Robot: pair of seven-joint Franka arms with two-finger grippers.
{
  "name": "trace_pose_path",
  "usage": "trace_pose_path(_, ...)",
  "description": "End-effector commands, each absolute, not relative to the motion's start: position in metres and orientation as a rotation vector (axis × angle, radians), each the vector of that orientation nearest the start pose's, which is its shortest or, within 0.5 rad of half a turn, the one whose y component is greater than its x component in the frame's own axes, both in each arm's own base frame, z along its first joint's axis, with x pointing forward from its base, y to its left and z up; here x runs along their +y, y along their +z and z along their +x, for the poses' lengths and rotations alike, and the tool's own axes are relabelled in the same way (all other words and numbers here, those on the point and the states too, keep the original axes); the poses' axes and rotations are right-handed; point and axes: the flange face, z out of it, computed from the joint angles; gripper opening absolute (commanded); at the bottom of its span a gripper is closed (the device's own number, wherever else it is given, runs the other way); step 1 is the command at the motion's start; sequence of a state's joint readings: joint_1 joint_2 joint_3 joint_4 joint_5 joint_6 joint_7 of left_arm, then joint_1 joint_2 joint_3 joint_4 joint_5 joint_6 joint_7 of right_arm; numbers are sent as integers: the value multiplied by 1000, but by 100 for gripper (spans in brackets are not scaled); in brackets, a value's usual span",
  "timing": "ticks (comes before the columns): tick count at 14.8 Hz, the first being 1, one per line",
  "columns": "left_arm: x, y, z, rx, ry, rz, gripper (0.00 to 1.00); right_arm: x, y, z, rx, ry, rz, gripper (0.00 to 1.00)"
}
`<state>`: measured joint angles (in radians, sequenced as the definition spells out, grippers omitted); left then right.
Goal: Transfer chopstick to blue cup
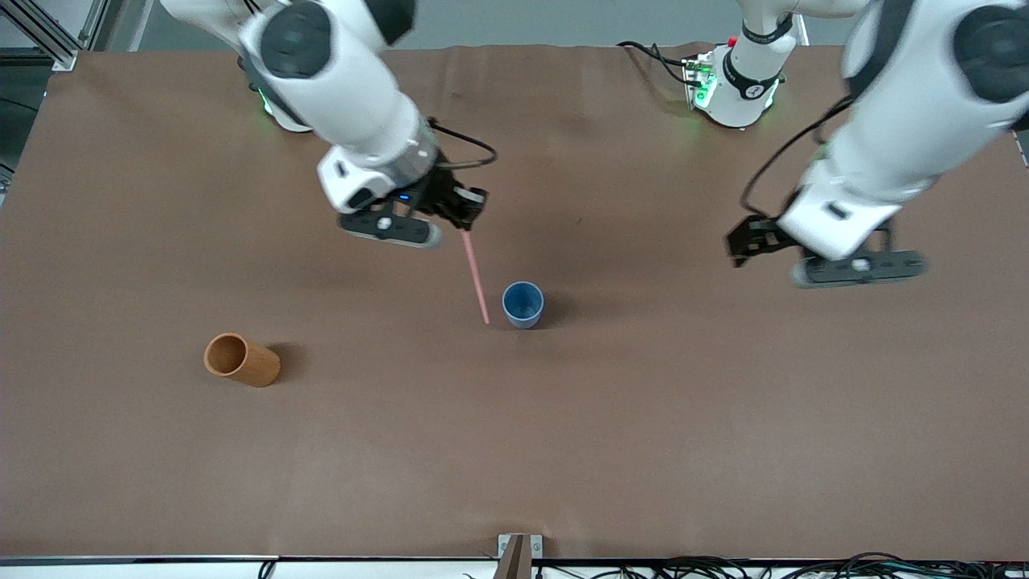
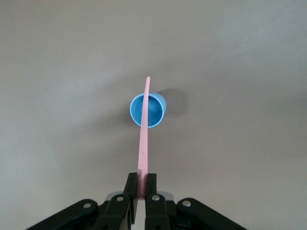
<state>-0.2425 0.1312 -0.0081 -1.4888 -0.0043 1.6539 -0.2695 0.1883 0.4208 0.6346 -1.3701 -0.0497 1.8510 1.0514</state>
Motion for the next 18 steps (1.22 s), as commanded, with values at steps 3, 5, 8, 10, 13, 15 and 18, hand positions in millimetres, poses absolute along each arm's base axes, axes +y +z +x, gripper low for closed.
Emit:
trace_pose_path(3, -81, 621, 548, 147, -26, -3163, 100, 477, 497, 502, 358, 132, -2936, 2)
trace_pose_path(5, -76, 634, 534, 209, -10, -3157, 100, 486, 486, 498, 357, 162, -2942, 2)
trace_pose_path(8, -66, 637, 534, 221, -18, -3158, 100, 500, 455, 489, 326, 182, -2991, 2)
trace_pose_path(10, -69, 637, 538, 185, -22, -3159, 100, 504, 431, 490, 310, 180, -3030, 3)
trace_pose_path(13, -67, 643, 546, 203, -50, -3146, 100, 510, 401, 496, 265, 121, -3069, 6)
trace_pose_path(15, -67, 644, 543, 235, -50, -3146, 100, 514, 396, 498, 259, 94, -3040, 10)
trace_pose_path(18, -67, 643, 544, 163, -50, -3149, 100, 500, 412, 511, 288, 46, -3027, 86)
